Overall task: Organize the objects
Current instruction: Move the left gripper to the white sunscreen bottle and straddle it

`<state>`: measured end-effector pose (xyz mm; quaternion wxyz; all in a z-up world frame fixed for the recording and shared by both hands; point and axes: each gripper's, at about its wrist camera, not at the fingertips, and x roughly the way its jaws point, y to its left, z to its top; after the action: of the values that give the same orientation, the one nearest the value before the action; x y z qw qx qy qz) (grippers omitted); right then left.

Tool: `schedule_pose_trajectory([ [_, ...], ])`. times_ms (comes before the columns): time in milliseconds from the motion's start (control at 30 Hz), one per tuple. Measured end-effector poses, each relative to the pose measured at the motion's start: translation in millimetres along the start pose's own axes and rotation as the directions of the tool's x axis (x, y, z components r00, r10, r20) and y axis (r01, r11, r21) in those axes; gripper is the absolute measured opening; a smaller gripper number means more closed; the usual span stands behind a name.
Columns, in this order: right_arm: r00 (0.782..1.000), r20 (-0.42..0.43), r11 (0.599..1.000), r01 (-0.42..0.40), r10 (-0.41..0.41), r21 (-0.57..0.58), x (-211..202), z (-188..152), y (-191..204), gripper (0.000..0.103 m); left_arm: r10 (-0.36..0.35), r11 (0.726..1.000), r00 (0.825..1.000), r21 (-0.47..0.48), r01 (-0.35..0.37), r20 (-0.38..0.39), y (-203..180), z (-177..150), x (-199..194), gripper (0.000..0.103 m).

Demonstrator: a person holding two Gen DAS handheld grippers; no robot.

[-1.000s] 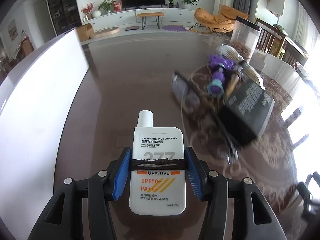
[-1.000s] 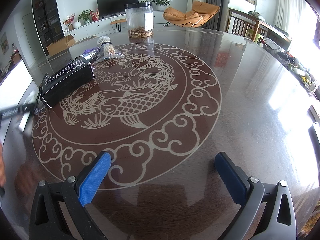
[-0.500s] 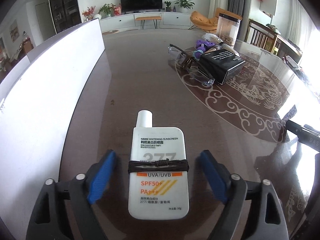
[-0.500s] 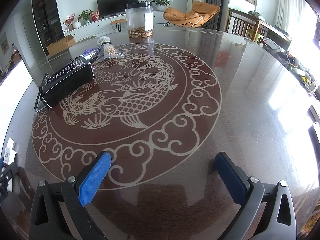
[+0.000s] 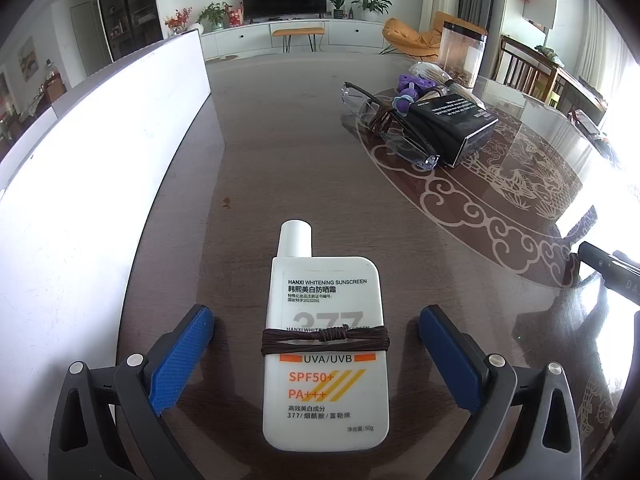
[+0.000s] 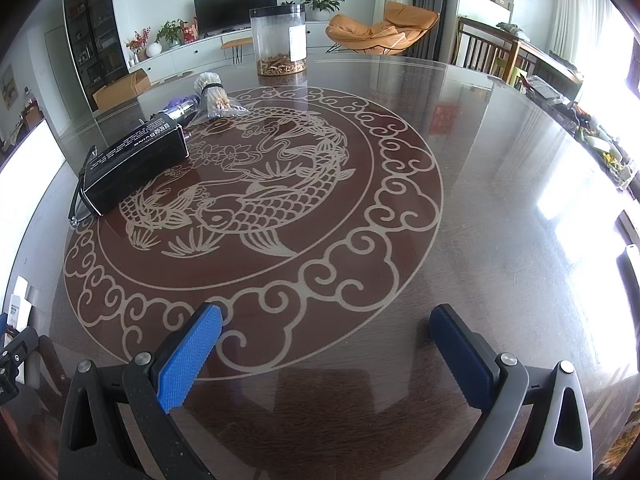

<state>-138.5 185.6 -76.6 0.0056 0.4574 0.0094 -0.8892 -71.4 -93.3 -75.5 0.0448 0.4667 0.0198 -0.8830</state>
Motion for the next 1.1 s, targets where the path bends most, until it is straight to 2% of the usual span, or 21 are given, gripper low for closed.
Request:
schedule_pose_trajectory([
  [1000, 1.0, 0.0, 1.0, -0.001, 0.001, -0.001, -0.2, 0.1, -0.7, 0.103, -0.004, 1.0, 1.0, 0.002, 0.004, 0.007, -5.3, 0.4, 2.6, 0.103],
  [1100, 0.999, -0.019, 0.997, -0.044, 0.043, -0.064, 3.3, 6.3, 6.4, 0.102, -0.004, 1.0, 1.0, 0.002, 0.004, 0.007, -5.3, 0.4, 2.6, 0.103],
])
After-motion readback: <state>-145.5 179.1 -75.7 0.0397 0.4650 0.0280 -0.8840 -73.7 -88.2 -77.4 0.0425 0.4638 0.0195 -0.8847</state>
